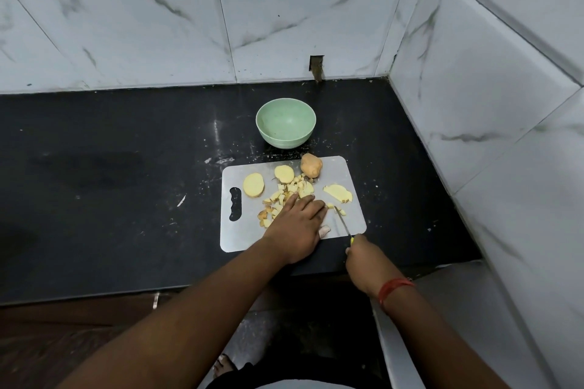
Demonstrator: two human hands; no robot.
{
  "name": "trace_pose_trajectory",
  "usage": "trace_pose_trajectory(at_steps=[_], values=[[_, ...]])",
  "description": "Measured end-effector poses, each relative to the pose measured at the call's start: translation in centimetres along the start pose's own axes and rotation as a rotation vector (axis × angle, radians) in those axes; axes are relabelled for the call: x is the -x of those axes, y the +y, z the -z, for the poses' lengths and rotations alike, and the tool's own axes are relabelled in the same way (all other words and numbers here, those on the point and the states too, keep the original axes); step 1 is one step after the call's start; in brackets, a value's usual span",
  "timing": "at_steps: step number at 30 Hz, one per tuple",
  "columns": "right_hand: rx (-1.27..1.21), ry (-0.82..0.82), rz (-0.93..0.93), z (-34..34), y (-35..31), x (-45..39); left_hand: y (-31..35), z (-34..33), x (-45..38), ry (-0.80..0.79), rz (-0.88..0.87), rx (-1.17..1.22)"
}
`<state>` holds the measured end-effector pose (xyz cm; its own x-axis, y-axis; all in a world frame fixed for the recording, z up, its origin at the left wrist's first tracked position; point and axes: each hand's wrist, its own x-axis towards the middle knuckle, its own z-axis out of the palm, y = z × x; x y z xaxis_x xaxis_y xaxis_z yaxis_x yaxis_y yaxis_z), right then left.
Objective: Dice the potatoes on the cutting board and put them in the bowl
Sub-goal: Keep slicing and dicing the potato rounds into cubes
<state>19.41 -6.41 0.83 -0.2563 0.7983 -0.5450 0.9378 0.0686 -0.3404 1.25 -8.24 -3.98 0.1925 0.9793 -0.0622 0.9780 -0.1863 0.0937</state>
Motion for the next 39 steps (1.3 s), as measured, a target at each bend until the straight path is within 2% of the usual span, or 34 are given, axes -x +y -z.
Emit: trace_pose_trajectory(at_steps=[5,13,19,24,27,31,34,39], values=[[0.038,-0.001,0.012,0.3,-1.4,-0.5,0.0,0.0,0.1,-0.011,0.003,0.030],[0.068,-0.068,-0.071,0.7,-2.8,-1.1,-0.3,-0.5,-0.1,-0.007,0.000,-0.004],[0.088,-0.085,-0.046,-0.6,-0.8,-0.3,-0.1,-0.2,-0.1,-0.008,0.014,-0.007],[-0.099,-0.093,-0.004,0.5,1.4,0.3,0.1,-0.3,0.1,0.010,0.019,0.001],[-0.311,-0.108,-0.024,1.4,2.2,0.0,0.4,-0.3,0.2,0.105,0.000,0.012],[-0.574,-0.020,-0.097,2.5,3.0,-0.4,1.4,-0.2,-0.7,0.165,-0.193,-0.028],[-0.546,-0.011,-0.085,2.8,3.2,-0.6,2.1,-0.1,-1.8,0.095,-0.293,-0.103],[-0.402,-0.040,-0.063,3.1,2.8,-1.0,0.5,-0.2,-1.6,0.116,-0.149,-0.152]])
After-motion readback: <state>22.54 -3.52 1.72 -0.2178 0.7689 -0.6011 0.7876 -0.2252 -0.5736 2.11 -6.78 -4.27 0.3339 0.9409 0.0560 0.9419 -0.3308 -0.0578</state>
